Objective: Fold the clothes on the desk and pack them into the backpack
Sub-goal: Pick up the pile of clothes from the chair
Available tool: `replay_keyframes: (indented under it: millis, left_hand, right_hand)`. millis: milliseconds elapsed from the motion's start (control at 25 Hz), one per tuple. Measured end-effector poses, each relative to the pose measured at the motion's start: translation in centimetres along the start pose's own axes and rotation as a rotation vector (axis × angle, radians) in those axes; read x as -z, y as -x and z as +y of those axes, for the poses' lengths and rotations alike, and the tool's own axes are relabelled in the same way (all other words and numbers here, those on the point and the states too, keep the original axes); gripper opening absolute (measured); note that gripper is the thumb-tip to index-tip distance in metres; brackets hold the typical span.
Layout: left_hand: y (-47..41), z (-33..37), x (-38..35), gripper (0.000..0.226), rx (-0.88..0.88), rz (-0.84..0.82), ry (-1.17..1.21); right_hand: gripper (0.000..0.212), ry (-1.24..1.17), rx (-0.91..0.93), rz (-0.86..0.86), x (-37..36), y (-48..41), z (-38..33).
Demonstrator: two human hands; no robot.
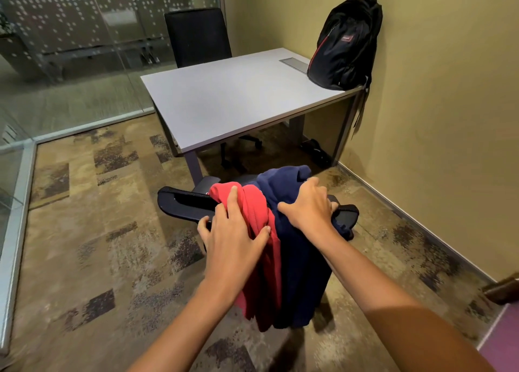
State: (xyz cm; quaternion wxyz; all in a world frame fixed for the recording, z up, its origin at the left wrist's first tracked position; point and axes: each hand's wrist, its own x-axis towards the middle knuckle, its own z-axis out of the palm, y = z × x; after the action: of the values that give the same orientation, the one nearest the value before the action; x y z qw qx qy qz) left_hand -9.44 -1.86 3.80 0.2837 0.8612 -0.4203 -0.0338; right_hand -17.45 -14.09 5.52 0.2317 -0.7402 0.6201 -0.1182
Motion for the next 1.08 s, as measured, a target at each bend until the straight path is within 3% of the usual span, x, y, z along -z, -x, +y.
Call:
replay_keyframes:
  millis: [240, 400, 560, 720, 840, 960, 1080]
  left_hand:
    - [-0.2, -0.1, 0.9, 0.079, 0.001, -0.064, 0.043]
    - [0.4, 0.2, 3.0, 0.056, 0.098, -0.068, 0.399]
    - [0.3, 1.1, 4.6, 0.101, 0.21, -0.198, 0.609]
    - [-0.7, 1.3, 4.0, 0.099, 0.254, -0.196, 0.427]
    - [-1.0, 1.6, 3.2, 0.097, 0.137, -0.14, 0.146]
    - [-0.6, 1.6, 2.6, 0.096, 0.015, -0.004, -0.001]
    - [-0.1, 1.0, 3.0, 0.071, -0.019, 0.095, 0.082]
  right_hand:
    - [0.069, -0.08, 0.311, 0.133, 0.7, 2.3, -0.2]
    - [0.075, -0.151, 0.501, 0.268, 1.5, 5.6, 0.8]
    - [0.073, -0.136, 0.801, 0.338, 0.2, 9.1, 1.6]
    - [0.054, -0.272, 0.79, 0.2, -1.4, 10.3, 4.3]
    - [0.03, -0.181, 0.822, 0.209, -2.0, 10.3, 6.5]
    - [0.019, -0.202, 0.78, 0.362, -2.1, 10.2, 6.9]
    - [0.022, -0.122, 0.627, 0.522, -2.0, 9.3, 7.3]
